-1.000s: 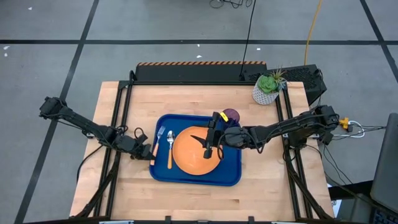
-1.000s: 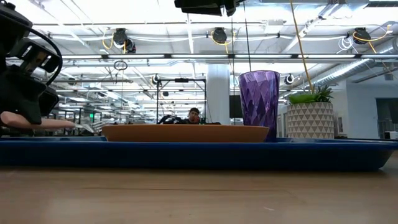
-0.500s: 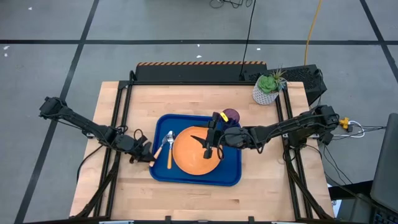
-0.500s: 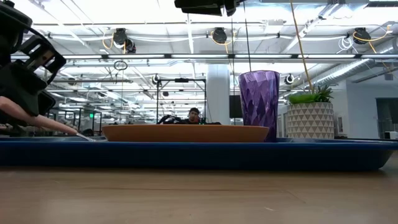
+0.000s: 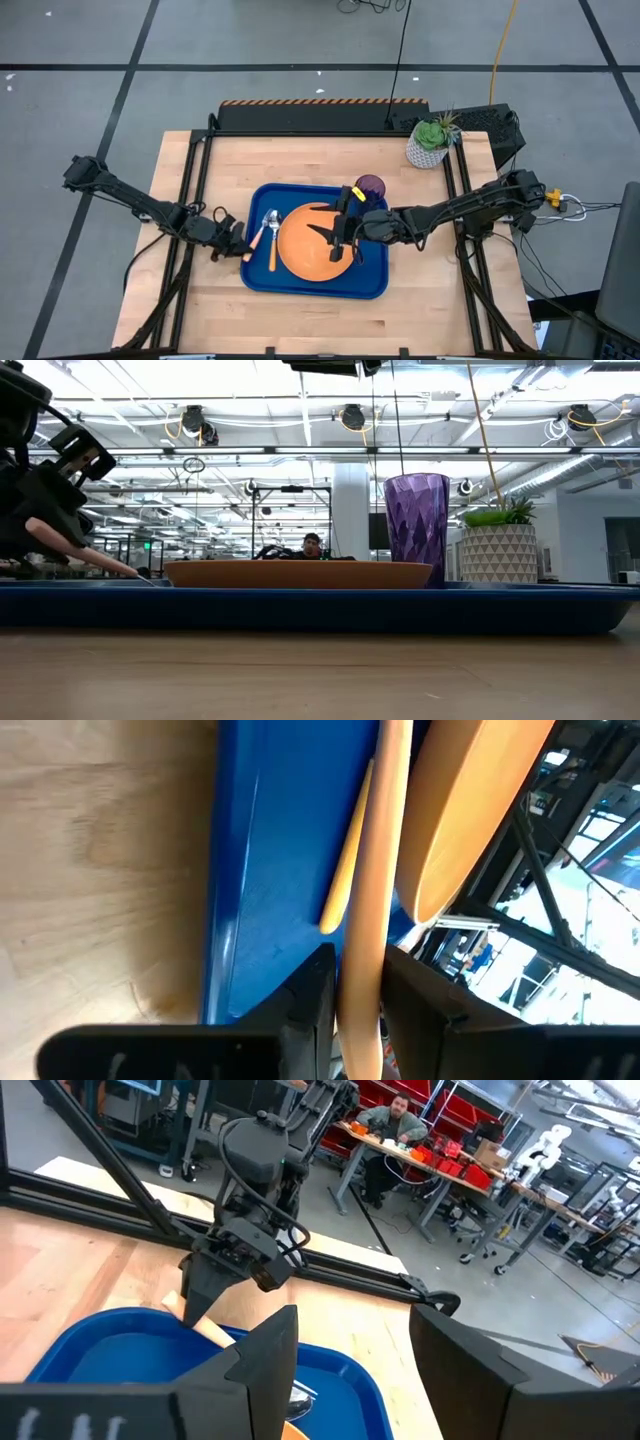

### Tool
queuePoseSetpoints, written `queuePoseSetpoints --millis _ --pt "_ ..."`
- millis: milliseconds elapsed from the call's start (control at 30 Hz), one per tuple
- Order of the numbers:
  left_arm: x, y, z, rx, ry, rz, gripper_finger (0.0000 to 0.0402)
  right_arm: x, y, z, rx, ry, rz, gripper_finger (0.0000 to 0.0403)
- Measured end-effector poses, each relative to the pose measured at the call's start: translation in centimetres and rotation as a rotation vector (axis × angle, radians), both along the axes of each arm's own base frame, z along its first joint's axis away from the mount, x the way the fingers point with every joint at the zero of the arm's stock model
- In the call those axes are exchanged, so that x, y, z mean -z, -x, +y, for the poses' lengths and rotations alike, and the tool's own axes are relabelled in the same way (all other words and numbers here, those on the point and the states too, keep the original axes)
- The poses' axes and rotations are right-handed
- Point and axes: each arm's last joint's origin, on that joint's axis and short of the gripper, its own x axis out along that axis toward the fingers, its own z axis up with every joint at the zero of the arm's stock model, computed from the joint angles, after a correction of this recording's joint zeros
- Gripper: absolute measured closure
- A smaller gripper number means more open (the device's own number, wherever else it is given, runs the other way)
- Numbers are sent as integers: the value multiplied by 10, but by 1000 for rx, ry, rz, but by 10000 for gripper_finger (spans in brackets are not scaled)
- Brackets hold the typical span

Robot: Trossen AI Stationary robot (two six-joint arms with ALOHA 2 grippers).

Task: Pick and place plate/cup/fork/spoon on tray
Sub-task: Put the orange fork on the blue serving tray to the left of the yellow spoon

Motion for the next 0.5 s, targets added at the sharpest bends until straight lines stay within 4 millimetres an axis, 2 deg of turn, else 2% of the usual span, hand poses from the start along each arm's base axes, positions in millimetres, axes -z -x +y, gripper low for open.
queuePoseSetpoints --millis 267,500 --pt "-2 -1 0 -13 20 -11 341 0 0 0 0 1 4 218" --pt "4 2 1 21 -58 36 338 2 1 0 0 6 27 218"
